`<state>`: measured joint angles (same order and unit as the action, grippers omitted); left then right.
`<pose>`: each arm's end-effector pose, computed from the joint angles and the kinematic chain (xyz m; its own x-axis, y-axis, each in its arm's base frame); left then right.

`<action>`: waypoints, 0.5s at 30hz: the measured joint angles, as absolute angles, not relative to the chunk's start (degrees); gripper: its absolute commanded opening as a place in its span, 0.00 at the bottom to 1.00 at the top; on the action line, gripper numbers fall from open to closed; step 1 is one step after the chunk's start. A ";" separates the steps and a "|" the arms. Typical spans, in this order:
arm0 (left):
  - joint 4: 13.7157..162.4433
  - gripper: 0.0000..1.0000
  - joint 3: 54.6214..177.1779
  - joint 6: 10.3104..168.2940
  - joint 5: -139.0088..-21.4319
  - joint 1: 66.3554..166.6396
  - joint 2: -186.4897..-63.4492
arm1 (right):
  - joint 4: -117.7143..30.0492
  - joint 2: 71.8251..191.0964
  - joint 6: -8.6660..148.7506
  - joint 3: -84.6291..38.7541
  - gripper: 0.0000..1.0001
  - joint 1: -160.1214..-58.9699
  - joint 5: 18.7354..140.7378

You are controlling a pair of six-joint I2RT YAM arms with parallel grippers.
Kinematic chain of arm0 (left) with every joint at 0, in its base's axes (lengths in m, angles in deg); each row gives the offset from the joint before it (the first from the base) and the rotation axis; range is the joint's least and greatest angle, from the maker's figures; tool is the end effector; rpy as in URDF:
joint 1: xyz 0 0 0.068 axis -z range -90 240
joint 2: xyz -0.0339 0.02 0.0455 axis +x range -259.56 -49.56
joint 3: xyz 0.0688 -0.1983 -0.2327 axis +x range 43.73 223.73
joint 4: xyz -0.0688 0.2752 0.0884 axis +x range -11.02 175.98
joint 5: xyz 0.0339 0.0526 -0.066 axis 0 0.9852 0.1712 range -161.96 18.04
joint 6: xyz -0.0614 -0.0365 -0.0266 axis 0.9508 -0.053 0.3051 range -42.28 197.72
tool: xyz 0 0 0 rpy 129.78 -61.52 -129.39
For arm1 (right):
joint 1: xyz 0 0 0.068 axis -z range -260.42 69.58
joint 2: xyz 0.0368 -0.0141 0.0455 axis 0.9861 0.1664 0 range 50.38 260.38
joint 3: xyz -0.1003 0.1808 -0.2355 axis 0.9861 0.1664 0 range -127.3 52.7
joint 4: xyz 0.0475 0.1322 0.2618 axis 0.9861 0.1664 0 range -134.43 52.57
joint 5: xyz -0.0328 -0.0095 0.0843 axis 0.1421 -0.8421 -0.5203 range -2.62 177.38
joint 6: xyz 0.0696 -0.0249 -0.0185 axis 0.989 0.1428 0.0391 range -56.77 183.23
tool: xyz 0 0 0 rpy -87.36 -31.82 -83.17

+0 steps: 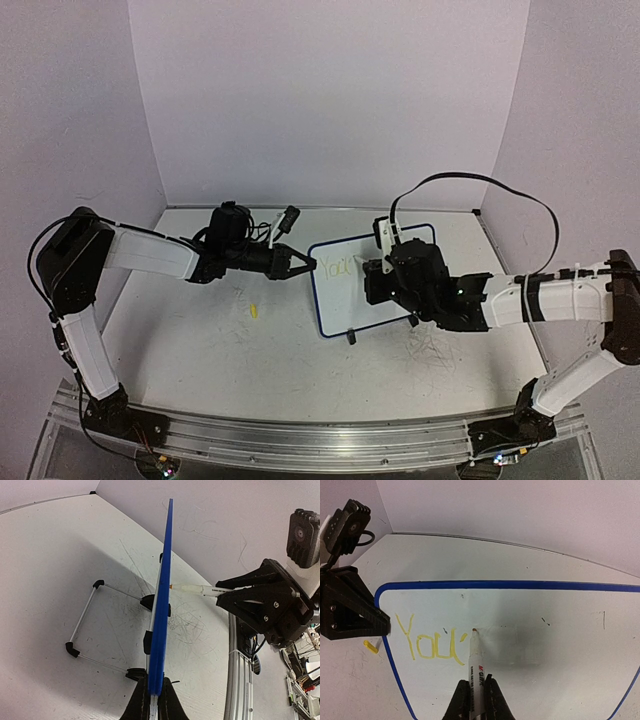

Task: Write a sentence on the whiteboard

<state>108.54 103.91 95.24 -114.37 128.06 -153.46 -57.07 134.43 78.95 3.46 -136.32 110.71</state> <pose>0.3297 -0.3134 0.2143 -0.5570 0.1539 -0.8161 0.8208 0.2516 -0.5128 0.2332 0.2988 0.2552 -0.3539 -0.0789 -0.9320 -0.4765 0.8726 0.1071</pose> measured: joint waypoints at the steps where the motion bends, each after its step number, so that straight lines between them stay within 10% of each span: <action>1: 108.54 0.00 103.91 95.24 -114.37 128.06 -153.46 | -57.07 134.43 78.96 3.46 0.00 -136.32 110.71; 15: 108.52 0.00 103.91 95.29 -114.26 128.06 -153.46 | -57.29 133.95 81.50 6.40 0.00 -136.38 110.41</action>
<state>108.52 103.91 95.29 -114.26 128.06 -153.46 -57.29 133.95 81.50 6.40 -136.38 110.41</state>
